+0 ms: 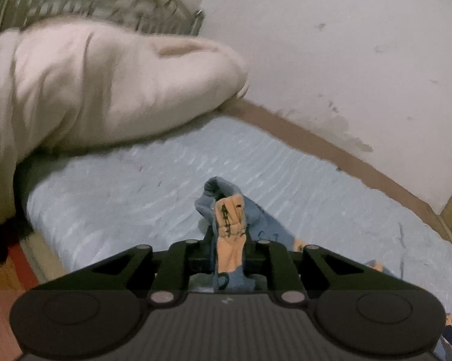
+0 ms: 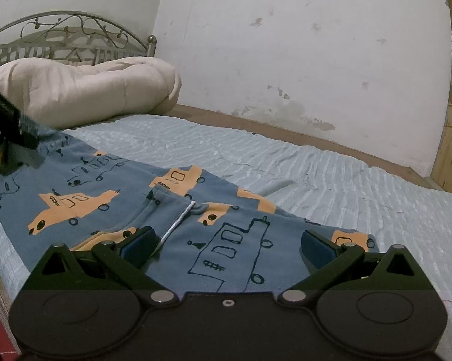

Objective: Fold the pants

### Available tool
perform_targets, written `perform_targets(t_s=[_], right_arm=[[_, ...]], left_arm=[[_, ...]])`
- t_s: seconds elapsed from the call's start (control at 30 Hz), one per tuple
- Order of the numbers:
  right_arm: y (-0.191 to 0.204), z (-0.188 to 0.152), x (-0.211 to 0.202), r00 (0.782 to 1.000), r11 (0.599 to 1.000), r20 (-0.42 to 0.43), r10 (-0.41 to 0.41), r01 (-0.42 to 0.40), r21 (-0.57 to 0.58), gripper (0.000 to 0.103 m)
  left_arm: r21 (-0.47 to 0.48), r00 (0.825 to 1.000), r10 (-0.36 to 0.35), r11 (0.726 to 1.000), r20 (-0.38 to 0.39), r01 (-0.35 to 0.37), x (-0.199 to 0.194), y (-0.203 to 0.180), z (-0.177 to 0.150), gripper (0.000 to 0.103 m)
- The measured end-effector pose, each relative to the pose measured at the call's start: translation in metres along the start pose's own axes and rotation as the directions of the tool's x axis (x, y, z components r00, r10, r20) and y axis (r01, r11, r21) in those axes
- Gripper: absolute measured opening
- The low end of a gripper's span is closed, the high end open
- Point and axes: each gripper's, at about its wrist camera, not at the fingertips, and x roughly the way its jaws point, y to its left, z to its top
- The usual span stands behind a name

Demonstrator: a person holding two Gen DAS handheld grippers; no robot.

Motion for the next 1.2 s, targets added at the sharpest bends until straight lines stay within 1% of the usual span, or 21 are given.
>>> perform_targets(t_s=[0.1, 0.17, 0.27, 0.37, 0.47, 0.57, 0.63, 0.7, 0.73, 0.8, 0.83, 0.87, 0.93, 0.97, 1.0, 1.03, 1.07, 1.1, 1.13, 1.17, 1.2], right_arm=[[0.002, -0.001, -0.001, 1.0, 1.0, 0.01, -0.009, 0.009, -0.007, 0.102], [0.001, -0.001, -0.005, 1.0, 1.0, 0.03, -0.01, 0.01, -0.005, 0.102], [-0.006, 0.0, -0.021, 0.995, 0.999, 0.101, -0.015, 0.012, 0.038, 0.102], [-0.017, -0.001, -0.036, 0.991, 0.998, 0.128, -0.041, 0.033, 0.062, 0.102], [-0.036, -0.004, -0.053, 0.987, 0.994, 0.14, -0.078, 0.066, 0.089, 0.102], [-0.059, -0.009, -0.071, 0.982, 0.988, 0.136, -0.128, 0.114, 0.106, 0.102], [-0.075, -0.015, -0.082, 0.978, 0.981, 0.126, -0.169, 0.153, 0.122, 0.102], [-0.091, -0.022, -0.092, 0.971, 0.97, 0.109, -0.213, 0.197, 0.142, 0.102], [-0.099, -0.026, -0.097, 0.967, 0.963, 0.099, -0.236, 0.22, 0.153, 0.102], [-0.113, -0.034, -0.106, 0.957, 0.95, 0.082, -0.277, 0.26, 0.173, 0.102], [-0.12, -0.038, -0.111, 0.952, 0.942, 0.072, -0.297, 0.28, 0.184, 0.102], [-0.125, -0.043, -0.116, 0.948, 0.935, 0.062, -0.313, 0.296, 0.193, 0.102], [-0.135, -0.053, -0.121, 0.94, 0.923, 0.037, -0.339, 0.325, 0.208, 0.102], [-0.139, -0.056, -0.123, 0.937, 0.918, 0.026, -0.347, 0.334, 0.213, 0.102], [-0.141, -0.06, -0.124, 0.936, 0.915, 0.018, -0.352, 0.34, 0.218, 0.102], [-0.143, -0.063, -0.125, 0.935, 0.912, 0.012, -0.355, 0.344, 0.222, 0.102], [-0.145, -0.065, -0.126, 0.934, 0.91, 0.008, -0.356, 0.345, 0.228, 0.102], [-0.145, -0.067, -0.127, 0.935, 0.91, 0.004, -0.354, 0.344, 0.232, 0.102], [-0.145, -0.068, -0.126, 0.938, 0.911, 0.001, -0.348, 0.338, 0.237, 0.102], [-0.142, -0.067, -0.123, 0.94, 0.913, 0.0, -0.341, 0.331, 0.241, 0.102], [-0.142, -0.066, -0.121, 0.944, 0.915, 0.002, -0.331, 0.321, 0.246, 0.102]], left_arm=[[0.056, 0.998, -0.052, 0.997, 0.045, 0.05, -0.015, -0.02, 0.009, 0.015], [0.106, 0.993, -0.091, 0.991, 0.077, 0.082, -0.027, -0.036, 0.016, 0.015], [0.177, 0.98, -0.169, 0.973, 0.109, 0.148, -0.041, -0.064, 0.024, 0.015], [0.247, 0.961, -0.251, 0.945, 0.119, 0.216, -0.054, -0.096, 0.029, 0.015], [0.325, 0.932, -0.346, 0.898, 0.107, 0.296, -0.064, -0.133, 0.027, 0.015], [0.399, 0.905, -0.42, 0.841, 0.058, 0.365, -0.069, -0.173, 0.015, 0.015], [0.434, 0.894, -0.448, 0.809, 0.019, 0.397, -0.067, -0.198, 0.003, 0.016], [0.469, 0.887, -0.46, 0.776, -0.035, 0.421, -0.062, -0.223, -0.014, 0.017], [0.484, 0.885, -0.461, 0.76, -0.071, 0.434, -0.057, -0.236, -0.025, 0.019], [0.502, 0.879, -0.457, 0.733, -0.135, 0.458, -0.046, -0.256, -0.045, 0.032], [0.508, 0.869, -0.462, 0.714, -0.176, 0.482, -0.041, -0.265, -0.056, 0.049], [0.514, 0.858, -0.466, 0.693, -0.215, 0.505, -0.038, -0.271, -0.066, 0.06], [0.526, 0.84, -0.472, 0.659, -0.268, 0.538, -0.037, -0.281, -0.084, 0.065], [0.53, 0.83, -0.478, 0.643, -0.287, 0.553, -0.037, -0.282, -0.09, 0.072], [0.534, 0.826, -0.478, 0.633, -0.3, 0.56, -0.04, -0.284, -0.095, 0.074], [0.537, 0.827, -0.473, 0.632, -0.304, 0.559, -0.04, -0.282, -0.097, 0.076], [0.541, 0.832, -0.467, 0.635, -0.299, 0.551, -0.04, -0.276, -0.096, 0.078], [0.542, 0.84, -0.459, 0.645, -0.289, 0.539, -0.042, -0.271, -0.094, 0.08], [0.539, 0.852, -0.446, 0.662, -0.274, 0.52, -0.044, -0.268, -0.092, 0.086], [0.532, 0.866, -0.43, 0.686, -0.254, 0.496, -0.048, -0.262, -0.088, 0.09], [0.521, 0.879, -0.414, 0.71, -0.235, 0.473, -0.05, -0.252, -0.083, 0.092]])
